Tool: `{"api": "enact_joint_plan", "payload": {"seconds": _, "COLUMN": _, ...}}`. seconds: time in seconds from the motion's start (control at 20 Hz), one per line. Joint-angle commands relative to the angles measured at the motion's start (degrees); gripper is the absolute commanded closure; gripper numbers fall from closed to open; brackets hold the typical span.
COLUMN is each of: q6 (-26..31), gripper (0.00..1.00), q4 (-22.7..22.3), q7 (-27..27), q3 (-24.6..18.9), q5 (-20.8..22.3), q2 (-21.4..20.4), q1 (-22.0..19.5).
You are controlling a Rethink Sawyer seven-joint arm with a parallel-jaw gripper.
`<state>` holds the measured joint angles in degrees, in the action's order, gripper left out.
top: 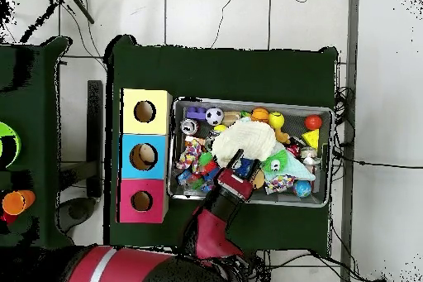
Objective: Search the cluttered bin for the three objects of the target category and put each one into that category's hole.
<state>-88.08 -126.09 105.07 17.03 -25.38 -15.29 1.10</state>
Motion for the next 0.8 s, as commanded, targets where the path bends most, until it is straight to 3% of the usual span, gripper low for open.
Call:
{"api": "enact_joint_plan", "payload": {"seconds": 0.05, "q6": 32.0, "gripper": 0.00, "q4": 7.6, "q7": 4.3, "q3": -5.2, "q5": 15.3, "q2": -10.6, "q1": -10.0}}
{"api": "enact_joint_plan", "payload": {"seconds": 0.2, "q6": 45.0, "gripper": 0.00, "q4": 9.4, "q7": 1.9, "q3": -6.6, "q5": 20.2, "q2": -15.3, "q1": -12.5}}
{"api": "enact_joint_plan", "payload": {"seconds": 0.35, "q6": 54.2, "gripper": 0.00, "q4": 11.1, "q7": 1.1, "q3": -7.3, "q5": 23.2, "q2": -17.9, "q1": -13.8}}
{"api": "enact_joint_plan", "payload": {"seconds": 0.8, "q6": 65.1, "gripper": 0.00, "q4": 14.9, "q7": 4.3, "q3": -8.3, "q5": 29.5, "q2": -19.8, "q1": -15.3}}
